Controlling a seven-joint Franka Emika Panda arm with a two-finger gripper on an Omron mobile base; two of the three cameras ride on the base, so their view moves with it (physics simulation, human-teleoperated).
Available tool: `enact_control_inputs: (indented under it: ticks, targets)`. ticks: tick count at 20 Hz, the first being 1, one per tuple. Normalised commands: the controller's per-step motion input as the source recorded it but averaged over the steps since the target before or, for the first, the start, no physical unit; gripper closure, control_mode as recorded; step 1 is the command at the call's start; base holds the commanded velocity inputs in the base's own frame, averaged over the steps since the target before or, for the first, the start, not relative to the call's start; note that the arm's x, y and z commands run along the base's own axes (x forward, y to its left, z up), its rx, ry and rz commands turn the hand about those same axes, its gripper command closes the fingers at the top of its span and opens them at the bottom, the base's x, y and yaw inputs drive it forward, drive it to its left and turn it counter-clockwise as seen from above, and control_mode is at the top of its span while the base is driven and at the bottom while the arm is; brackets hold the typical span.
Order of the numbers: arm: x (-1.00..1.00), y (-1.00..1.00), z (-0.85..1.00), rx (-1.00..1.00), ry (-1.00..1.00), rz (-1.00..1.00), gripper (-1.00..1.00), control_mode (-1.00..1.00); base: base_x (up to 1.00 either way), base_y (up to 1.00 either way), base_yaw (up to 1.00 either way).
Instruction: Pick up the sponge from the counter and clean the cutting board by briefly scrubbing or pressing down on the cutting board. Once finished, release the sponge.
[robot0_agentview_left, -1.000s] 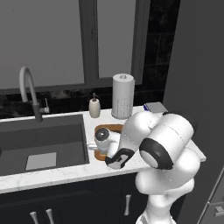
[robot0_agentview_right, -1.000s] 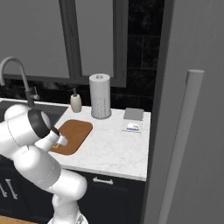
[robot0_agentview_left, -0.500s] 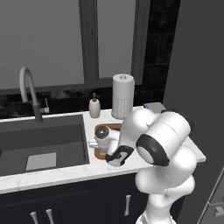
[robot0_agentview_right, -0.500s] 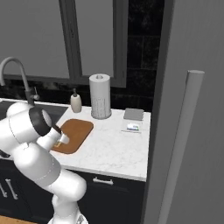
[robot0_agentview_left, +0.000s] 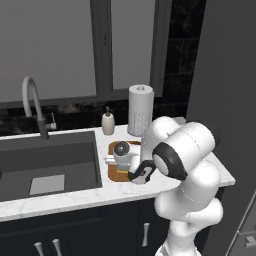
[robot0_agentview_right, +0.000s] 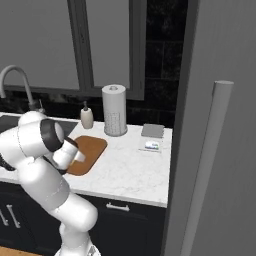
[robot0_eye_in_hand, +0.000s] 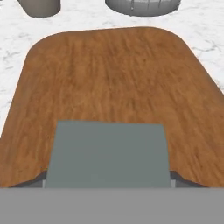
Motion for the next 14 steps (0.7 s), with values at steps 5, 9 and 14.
enact_control_inputs:
  ticks: [5, 9, 14]
  targets:
    - [0.19, -0.45, -0.79, 0.00, -0.09, 0.00, 1.00, -1.00, 0.00, 0.00, 0.00]
    - [0.35, -0.49, -0.61, 0.00, -0.09, 0.00, 1.00, -1.00, 0.00, 0.00, 0.00]
    - [0.24, -0.50, -0.42, 0.00, -0.11, -0.02, 1.00, -1.00, 0.00, 0.00, 0.00]
